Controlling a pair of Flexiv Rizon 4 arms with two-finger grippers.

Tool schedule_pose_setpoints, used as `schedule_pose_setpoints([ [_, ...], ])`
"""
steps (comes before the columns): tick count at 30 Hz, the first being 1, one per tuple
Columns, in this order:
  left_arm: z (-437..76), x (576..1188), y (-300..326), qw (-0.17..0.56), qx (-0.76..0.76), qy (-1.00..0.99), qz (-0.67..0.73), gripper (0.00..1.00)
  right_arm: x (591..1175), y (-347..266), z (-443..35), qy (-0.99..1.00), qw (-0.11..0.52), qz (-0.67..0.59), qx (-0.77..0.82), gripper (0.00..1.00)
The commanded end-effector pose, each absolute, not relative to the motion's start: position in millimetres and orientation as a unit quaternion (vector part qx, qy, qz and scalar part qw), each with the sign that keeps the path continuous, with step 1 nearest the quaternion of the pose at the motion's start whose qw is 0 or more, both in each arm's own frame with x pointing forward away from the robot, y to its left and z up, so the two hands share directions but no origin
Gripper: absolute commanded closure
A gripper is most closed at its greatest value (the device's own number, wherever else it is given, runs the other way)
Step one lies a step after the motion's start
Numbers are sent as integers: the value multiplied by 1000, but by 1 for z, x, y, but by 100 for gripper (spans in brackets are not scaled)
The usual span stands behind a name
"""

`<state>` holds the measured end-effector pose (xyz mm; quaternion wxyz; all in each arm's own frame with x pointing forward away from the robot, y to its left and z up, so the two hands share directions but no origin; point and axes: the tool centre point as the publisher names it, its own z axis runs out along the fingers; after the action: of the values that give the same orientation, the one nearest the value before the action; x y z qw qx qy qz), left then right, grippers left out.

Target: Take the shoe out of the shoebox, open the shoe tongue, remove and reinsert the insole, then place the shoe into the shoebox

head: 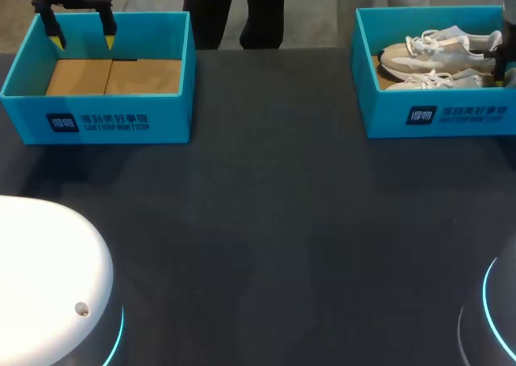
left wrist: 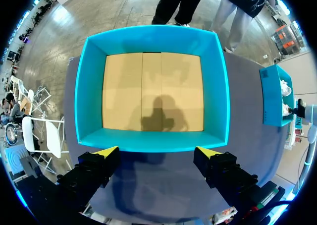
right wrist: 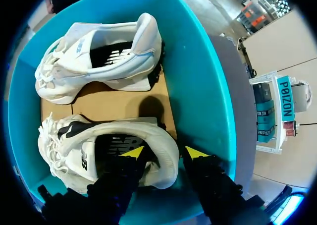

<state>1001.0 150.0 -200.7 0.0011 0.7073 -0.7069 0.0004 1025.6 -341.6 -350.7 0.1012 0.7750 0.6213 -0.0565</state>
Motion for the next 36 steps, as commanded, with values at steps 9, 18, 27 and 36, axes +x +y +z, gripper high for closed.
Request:
schedule_pose_setpoints([
  [9,-201,1001,150,1,707,-707,0,0,1030,-339,-374,627,97,-77,769,51],
  [18,-201,1001,150,1,707,-707,0,0,1032,-339,-383,621,97,-93,772,68],
  [27,-201,1001,150,1,707,-707,0,0,1029,-340,-373,611,98,-97,779,100],
  [36,-201,1001,150,1,707,-707,0,0,1025,-334,-336,615,105,-89,777,100],
])
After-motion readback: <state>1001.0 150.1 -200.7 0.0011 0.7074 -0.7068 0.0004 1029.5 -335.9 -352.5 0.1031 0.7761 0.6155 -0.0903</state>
